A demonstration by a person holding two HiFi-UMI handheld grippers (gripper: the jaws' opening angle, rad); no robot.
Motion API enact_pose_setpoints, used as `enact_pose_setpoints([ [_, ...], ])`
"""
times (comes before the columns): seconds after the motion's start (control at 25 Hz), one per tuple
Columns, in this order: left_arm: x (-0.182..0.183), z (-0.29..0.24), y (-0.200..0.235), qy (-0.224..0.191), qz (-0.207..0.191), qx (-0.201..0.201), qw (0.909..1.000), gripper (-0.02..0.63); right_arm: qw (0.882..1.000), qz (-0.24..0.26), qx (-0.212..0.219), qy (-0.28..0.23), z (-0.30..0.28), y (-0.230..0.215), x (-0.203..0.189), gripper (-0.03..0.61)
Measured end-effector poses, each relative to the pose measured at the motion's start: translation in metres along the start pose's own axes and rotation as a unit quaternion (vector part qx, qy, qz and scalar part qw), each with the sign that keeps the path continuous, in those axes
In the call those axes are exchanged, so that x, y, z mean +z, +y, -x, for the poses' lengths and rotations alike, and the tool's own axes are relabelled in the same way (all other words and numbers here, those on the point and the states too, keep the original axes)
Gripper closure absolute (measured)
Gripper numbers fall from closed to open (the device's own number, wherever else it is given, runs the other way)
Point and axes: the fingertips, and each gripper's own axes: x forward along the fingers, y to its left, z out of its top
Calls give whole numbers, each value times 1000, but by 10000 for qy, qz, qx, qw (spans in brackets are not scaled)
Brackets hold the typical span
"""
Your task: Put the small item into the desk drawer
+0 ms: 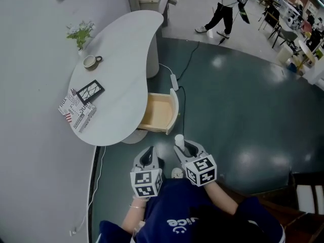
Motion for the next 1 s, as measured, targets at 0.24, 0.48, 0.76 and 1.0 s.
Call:
enact_pose_setpoints([
  [0.24,32,-37,26,-52,-138,-187,9997,609,9996,-50,-263,77,-36,-17,25,433],
  [0.48,56,-77,61,-32,-155,-308,9994,609,9984,-157,-514,148,-72,-29,45,433],
  [0.76,76,-112,92,40,-418,-622,9972,609,9951,-399,-891,171,-107,-38,61,433],
  [1.0,85,-127,112,97,-576,-930,9939,609,9915,-533,-1168,226,-133,-40,65,433],
])
